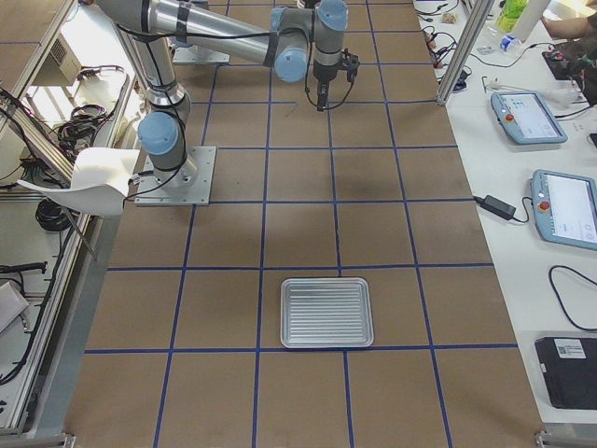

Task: Place bearing gear from tray to pile

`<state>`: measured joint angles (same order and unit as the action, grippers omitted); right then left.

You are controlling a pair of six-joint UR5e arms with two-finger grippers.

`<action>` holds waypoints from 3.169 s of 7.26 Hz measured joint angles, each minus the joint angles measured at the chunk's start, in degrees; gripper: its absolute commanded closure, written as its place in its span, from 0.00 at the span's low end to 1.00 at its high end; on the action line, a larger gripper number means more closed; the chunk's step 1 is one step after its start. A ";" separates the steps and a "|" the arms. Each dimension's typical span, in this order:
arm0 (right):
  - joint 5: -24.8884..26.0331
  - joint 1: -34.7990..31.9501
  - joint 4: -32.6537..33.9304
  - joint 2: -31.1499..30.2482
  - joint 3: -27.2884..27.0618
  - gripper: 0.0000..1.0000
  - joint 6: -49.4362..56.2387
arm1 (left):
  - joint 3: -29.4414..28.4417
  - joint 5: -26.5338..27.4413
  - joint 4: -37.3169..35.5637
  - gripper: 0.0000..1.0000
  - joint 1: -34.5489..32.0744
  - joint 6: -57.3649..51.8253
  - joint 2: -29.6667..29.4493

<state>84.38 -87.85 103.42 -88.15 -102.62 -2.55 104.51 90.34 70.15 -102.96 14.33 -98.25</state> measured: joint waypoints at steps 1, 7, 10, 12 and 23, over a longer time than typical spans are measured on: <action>0.45 0.45 -3.60 -2.91 0.87 0.00 0.77 | 4.80 -0.07 -9.06 0.00 -1.93 2.00 -2.34; 5.19 0.67 -13.93 -5.95 4.15 0.00 2.82 | 11.48 0.11 -29.48 0.02 -5.11 3.17 -12.75; 5.71 0.66 -13.35 -6.76 4.92 0.00 2.91 | 11.50 0.21 -32.43 0.83 -5.77 3.35 -14.47; 5.82 0.58 -13.58 -7.02 5.02 0.00 2.79 | 11.45 0.46 -32.97 1.00 -6.25 3.46 -14.67; 5.64 0.63 -14.17 -7.77 4.98 0.00 3.43 | 9.29 1.18 -20.43 1.00 8.78 -11.35 -5.11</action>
<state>90.02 -87.23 89.25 -95.93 -97.64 0.88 113.81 91.52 49.72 -94.17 2.99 -103.36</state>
